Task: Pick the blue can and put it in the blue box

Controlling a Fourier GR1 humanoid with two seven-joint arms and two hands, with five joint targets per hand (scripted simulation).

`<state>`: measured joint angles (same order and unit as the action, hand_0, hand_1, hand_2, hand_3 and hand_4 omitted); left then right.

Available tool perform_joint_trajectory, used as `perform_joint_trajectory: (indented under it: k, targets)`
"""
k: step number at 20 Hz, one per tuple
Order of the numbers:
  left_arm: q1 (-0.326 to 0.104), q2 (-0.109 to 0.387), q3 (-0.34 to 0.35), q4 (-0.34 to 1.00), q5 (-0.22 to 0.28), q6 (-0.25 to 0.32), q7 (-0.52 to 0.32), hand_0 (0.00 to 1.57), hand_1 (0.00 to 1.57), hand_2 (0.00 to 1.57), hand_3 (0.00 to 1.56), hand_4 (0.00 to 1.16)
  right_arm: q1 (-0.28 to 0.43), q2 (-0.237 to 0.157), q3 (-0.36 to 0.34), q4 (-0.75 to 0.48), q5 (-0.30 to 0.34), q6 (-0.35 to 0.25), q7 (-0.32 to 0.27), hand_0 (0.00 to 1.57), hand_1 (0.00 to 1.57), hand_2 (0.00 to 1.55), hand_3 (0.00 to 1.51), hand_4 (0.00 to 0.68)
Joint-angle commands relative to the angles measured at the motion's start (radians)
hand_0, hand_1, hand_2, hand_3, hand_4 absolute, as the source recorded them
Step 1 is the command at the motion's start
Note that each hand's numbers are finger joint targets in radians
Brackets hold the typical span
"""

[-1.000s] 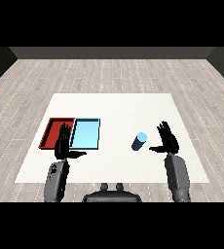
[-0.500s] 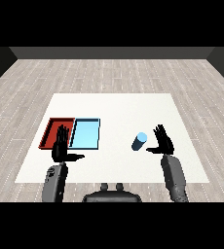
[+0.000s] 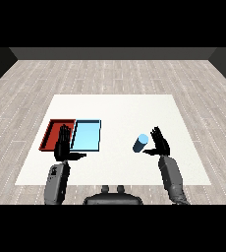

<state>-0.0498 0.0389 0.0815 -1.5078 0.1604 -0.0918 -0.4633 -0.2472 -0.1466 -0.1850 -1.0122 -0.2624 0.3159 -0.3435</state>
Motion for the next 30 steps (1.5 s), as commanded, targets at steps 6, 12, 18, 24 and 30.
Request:
perform_joint_trajectory:
  k: [6,12,18,24,30]
  targets:
    - [0.048,-0.015,-0.03,-0.086,-0.013,0.027,0.034,0.0,0.0,0.0,0.0,0.0,0.001,0.042,0.034,-0.016,-0.011,-0.031,0.026,0.0,0.0,0.0,0.0,0.0]
    - [0.019,0.012,0.013,-0.069,0.02,0.007,0.036,0.0,0.0,0.0,0.0,0.0,-0.069,0.051,0.041,0.067,0.02,-0.053,-0.015,0.0,0.0,0.0,0.0,0.0]
    - [0.099,0.022,0.006,-0.076,0.04,-0.039,-0.01,0.0,0.0,0.0,0.0,0.0,-0.098,0.05,0.044,0.105,0.007,-0.022,-0.017,0.0,0.0,0.0,0.0,0.0]
    - [0.078,0.013,-0.008,-0.127,0.017,0.004,0.061,0.0,0.0,0.0,0.0,0.0,-0.106,0.05,0.048,0.11,0.016,-0.05,-0.018,0.0,0.0,0.0,0.0,0.0]
    - [0.081,0.006,-0.013,-0.094,-0.011,0.006,0.004,0.0,0.0,0.0,0.0,0.0,-0.152,0.076,0.07,0.203,0.052,-0.054,-0.063,0.0,0.0,0.0,0.0,0.0]
